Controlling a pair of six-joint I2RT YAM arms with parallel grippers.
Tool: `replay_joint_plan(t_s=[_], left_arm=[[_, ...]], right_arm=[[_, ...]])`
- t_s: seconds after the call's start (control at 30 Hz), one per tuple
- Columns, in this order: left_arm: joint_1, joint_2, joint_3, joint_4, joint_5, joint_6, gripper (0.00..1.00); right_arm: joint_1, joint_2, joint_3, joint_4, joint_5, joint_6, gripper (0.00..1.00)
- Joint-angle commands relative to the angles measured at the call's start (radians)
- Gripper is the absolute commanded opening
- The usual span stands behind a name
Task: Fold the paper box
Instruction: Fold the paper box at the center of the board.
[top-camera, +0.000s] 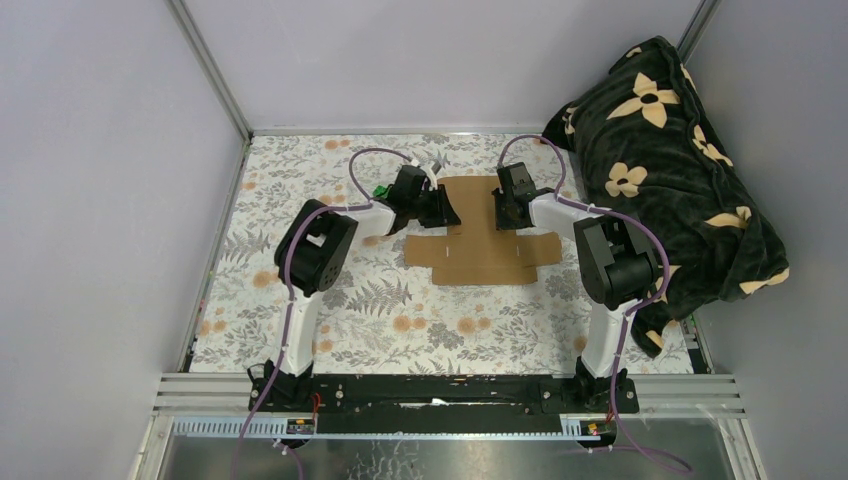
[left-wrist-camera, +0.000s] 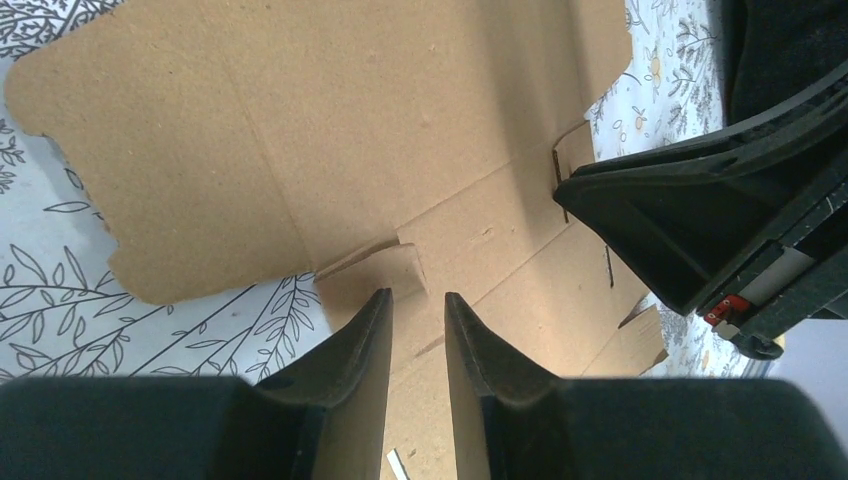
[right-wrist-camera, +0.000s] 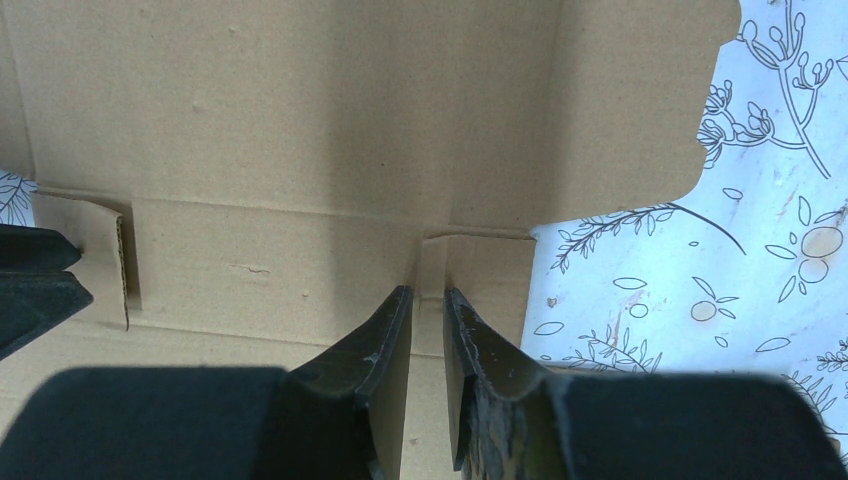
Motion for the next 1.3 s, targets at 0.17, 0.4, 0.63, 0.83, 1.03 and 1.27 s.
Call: replay_joint_plan(t_s=[0.17, 0.4, 0.63, 0.83, 1.03, 1.27], left_arm=[[-0.02, 0.034, 0.089, -0.229, -0.147, 0.091, 0.33], [-0.057, 0.061, 0.174, -0.39, -0.297, 0.151, 0.32], [-0.085, 0.074, 0.197, -0.447, -0.364, 0.174, 0.32], [-0.12, 0.078, 0.208, -0.493, -0.452, 0.2, 0.32], [-0.147, 0.078, 0.214, -0.532, -0.524, 0.218, 0.33], [-0.159, 0.067, 0.207, -0.544, -0.546, 0.227, 0.34]], right_arm=[[0.027, 0.092, -0.082, -0.152, -0.152, 0.035, 0.25], [0.027, 0.087, -0.088, -0.149, -0.152, 0.035, 0.25], [0.027, 0.082, -0.096, -0.142, -0.153, 0.039, 0.25], [0.027, 0.079, -0.099, -0.14, -0.153, 0.04, 0.25], [0.027, 0.075, -0.103, -0.138, -0.152, 0.041, 0.26], [0.027, 0.075, -0.106, -0.139, -0.153, 0.044, 0.28]])
